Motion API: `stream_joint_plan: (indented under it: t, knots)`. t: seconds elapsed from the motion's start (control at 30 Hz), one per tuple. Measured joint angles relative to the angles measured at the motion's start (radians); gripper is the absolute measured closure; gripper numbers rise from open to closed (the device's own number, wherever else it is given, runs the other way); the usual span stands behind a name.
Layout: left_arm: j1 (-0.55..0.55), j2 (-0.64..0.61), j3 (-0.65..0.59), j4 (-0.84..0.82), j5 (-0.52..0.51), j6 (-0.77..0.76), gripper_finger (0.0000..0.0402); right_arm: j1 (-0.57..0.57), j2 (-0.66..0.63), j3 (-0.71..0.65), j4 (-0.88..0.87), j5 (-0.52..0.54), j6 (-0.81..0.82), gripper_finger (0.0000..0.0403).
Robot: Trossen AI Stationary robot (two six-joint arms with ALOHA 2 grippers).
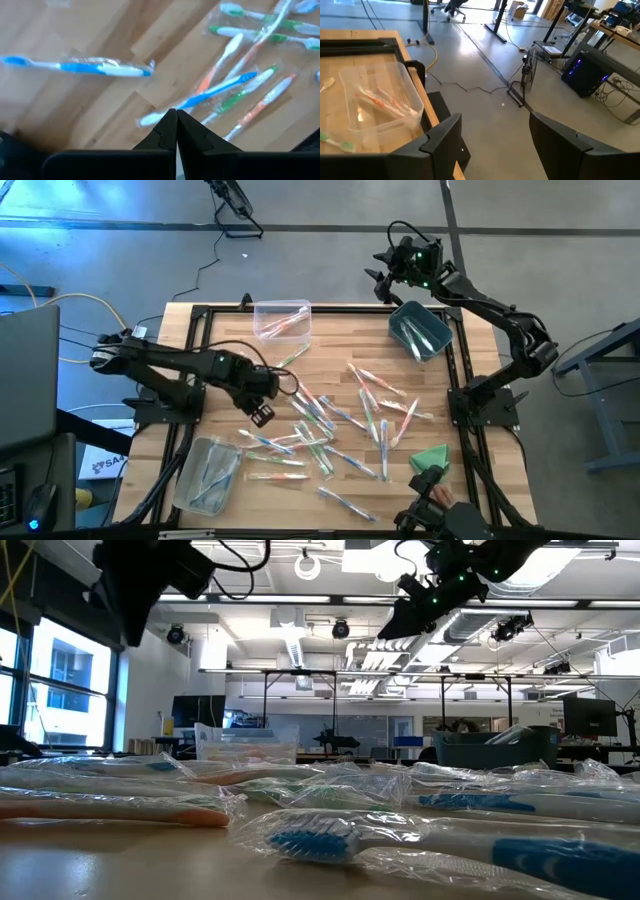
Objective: Pick & Place Toothbrushes
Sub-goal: Put the orange toothbrush into the transparent bin
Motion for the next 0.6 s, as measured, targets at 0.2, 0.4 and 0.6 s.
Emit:
stream_joint_plan:
  t: [0.2, 0.4, 0.6]
  knots:
    - [0.108, 0.000, 0.000, -0.036, 0.000, 0.155, 0.0401, 0.000, 0.000, 0.000, -0.009, 0.000, -0.026, 0.0176]
    - [0.218, 0.000, -0.043, -0.016, -0.001, 0.307, 0.0401, -0.013, 0.000, 0.000, -0.038, 0.000, -0.027, 0.0176]
    - [0.318, 0.000, -0.120, 0.099, 0.043, 0.472, 0.0401, -0.034, 0.000, 0.000, -0.084, 0.001, -0.026, 0.0176]
